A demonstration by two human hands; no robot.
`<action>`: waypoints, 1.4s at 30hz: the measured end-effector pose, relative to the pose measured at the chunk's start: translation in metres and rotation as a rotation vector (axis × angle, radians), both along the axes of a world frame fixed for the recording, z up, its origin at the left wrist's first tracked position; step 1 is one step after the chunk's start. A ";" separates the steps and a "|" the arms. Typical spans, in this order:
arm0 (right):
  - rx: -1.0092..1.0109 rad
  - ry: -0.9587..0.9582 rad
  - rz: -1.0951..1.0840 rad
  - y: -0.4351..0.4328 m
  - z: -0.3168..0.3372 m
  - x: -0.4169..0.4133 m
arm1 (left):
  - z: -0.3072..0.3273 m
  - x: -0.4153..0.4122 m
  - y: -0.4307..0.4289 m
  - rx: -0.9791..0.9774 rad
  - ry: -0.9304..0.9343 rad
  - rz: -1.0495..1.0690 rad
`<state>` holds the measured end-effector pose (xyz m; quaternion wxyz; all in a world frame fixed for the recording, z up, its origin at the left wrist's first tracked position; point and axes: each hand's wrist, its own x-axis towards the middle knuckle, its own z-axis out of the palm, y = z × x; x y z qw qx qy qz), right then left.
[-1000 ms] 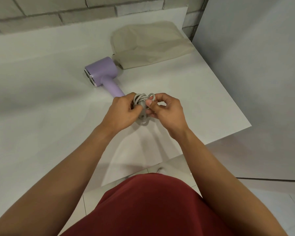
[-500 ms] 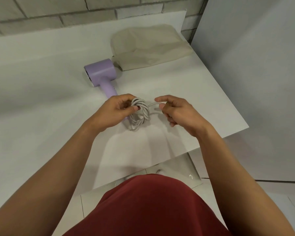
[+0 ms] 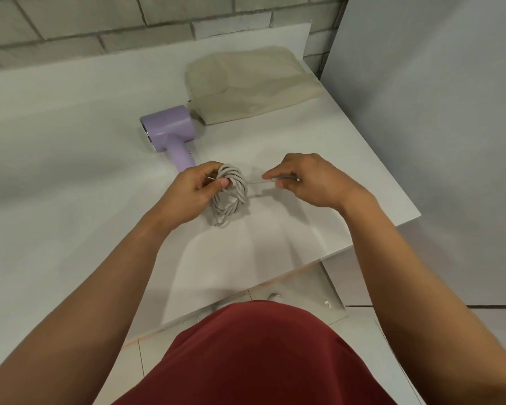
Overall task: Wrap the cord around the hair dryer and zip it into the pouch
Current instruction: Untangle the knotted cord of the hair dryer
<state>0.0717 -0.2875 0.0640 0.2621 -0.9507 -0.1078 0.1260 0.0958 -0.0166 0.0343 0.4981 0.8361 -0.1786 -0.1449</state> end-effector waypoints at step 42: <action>0.232 -0.358 -0.265 0.083 -0.030 -0.014 | 0.009 0.004 -0.005 -0.020 0.110 0.095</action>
